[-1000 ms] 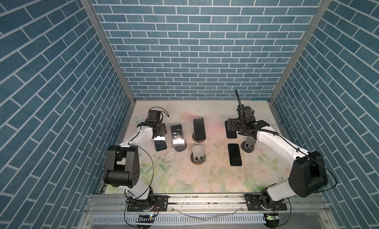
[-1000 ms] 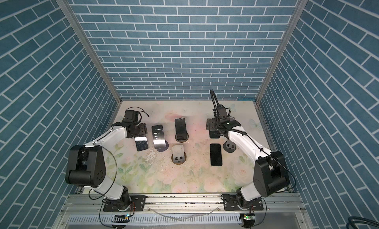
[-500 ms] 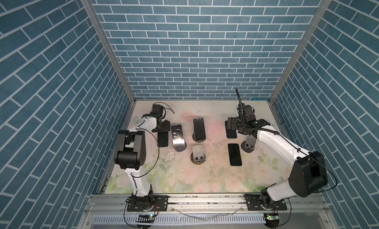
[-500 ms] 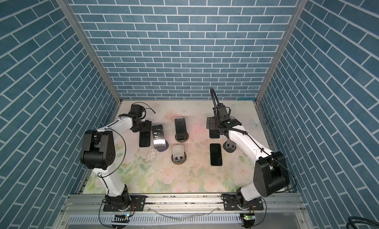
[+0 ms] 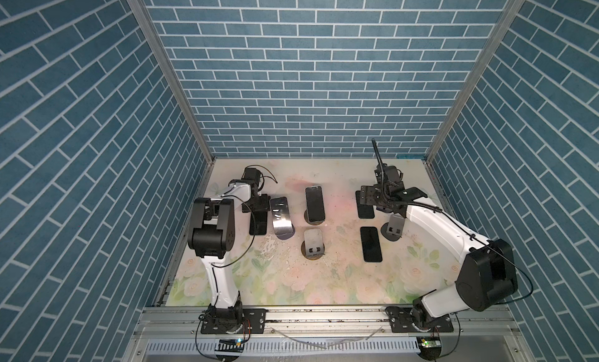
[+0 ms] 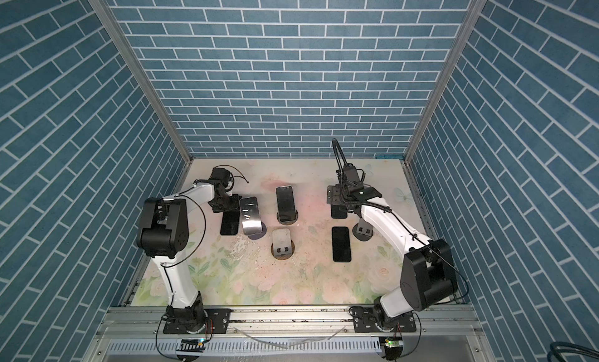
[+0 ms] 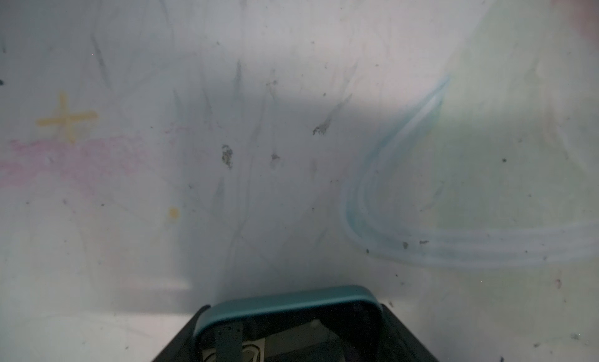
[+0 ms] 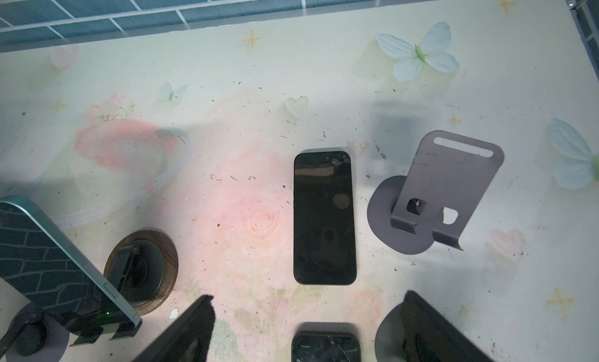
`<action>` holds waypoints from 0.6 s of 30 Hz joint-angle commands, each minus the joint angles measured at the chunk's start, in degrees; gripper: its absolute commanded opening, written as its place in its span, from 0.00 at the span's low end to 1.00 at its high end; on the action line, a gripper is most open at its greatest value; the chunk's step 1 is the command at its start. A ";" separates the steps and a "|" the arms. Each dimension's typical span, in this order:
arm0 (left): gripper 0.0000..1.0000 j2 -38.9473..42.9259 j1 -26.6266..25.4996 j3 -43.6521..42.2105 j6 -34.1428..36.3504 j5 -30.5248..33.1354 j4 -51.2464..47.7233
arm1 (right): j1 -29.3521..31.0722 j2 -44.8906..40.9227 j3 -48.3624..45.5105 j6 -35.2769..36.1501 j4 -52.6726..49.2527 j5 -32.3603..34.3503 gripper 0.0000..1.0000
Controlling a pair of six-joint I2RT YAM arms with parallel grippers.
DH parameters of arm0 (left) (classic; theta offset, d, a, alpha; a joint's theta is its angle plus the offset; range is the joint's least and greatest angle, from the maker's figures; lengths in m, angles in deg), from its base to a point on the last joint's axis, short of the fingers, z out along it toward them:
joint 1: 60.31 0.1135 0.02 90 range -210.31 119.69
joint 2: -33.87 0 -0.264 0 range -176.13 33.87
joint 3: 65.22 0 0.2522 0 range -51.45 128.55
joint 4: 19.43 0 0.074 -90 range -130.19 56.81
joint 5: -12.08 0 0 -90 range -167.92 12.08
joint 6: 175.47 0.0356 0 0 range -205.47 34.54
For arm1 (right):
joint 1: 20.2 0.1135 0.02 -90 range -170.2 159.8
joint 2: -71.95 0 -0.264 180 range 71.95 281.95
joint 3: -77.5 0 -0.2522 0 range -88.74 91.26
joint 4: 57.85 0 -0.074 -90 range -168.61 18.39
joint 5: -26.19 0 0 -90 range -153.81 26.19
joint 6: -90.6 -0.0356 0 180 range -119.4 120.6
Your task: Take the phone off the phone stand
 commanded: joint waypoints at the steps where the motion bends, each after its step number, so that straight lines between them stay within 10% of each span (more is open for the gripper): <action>1: 0.56 -1.36 0.34 2.08 0.08 0.50 -0.94 | 0.14 -0.23 2.70 -1.55 -1.19 1.02 0.91; 18: 0.65 -2.72 0.34 3.47 0.19 2.21 -2.57 | 0.31 -0.77 1.83 -2.09 -1.22 1.45 0.91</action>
